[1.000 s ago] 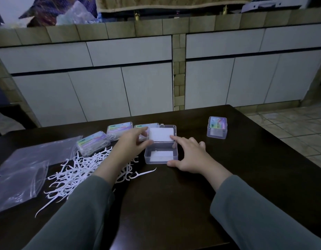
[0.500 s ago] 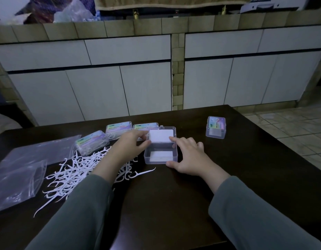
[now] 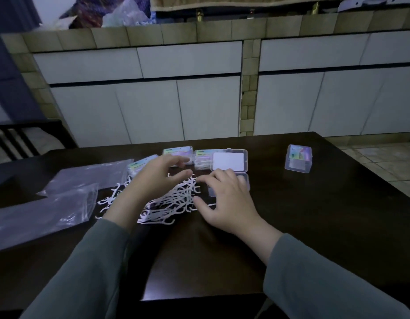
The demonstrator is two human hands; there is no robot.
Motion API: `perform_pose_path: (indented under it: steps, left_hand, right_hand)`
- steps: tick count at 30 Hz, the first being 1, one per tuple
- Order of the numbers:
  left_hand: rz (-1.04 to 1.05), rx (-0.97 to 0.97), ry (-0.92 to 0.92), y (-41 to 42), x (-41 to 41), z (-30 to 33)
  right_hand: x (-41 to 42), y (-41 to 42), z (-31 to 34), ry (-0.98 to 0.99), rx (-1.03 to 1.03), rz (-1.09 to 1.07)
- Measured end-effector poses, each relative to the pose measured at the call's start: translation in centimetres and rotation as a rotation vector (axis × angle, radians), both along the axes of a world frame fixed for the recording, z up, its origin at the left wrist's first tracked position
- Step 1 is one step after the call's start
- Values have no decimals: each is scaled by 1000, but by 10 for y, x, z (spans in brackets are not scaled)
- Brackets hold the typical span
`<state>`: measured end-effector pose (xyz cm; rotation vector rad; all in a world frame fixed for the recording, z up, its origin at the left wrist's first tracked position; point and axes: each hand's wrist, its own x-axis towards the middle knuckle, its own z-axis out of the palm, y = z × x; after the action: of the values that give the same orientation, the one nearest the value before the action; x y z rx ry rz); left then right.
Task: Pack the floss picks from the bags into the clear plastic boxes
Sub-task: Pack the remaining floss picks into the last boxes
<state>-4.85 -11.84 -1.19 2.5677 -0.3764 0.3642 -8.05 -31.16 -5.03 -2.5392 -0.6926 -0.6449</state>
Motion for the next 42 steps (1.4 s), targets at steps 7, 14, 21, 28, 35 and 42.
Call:
perform_pose_path:
  steps: [7,14,21,28,35,42]
  left_hand:
    - [395,92,-82,79,-25,-24]
    - [435,167,51,108,-26,-33]
    - [482,189,41,111,-14,-36]
    - [565,220,34,108,-12,-35]
    - [481,276,43,98,-13,-34]
    - [392,136,44,103,-31,-27]
  right_hand:
    - [27,65,3,67,-123,14]
    - [58,101,3,113,-308,33]
    - [71,103,1,151,-356,54]
    - [68,104,1,163,-349,63]
    - [62,104,3,190,-331,74]
    - [55,103,8,185,-282,117]
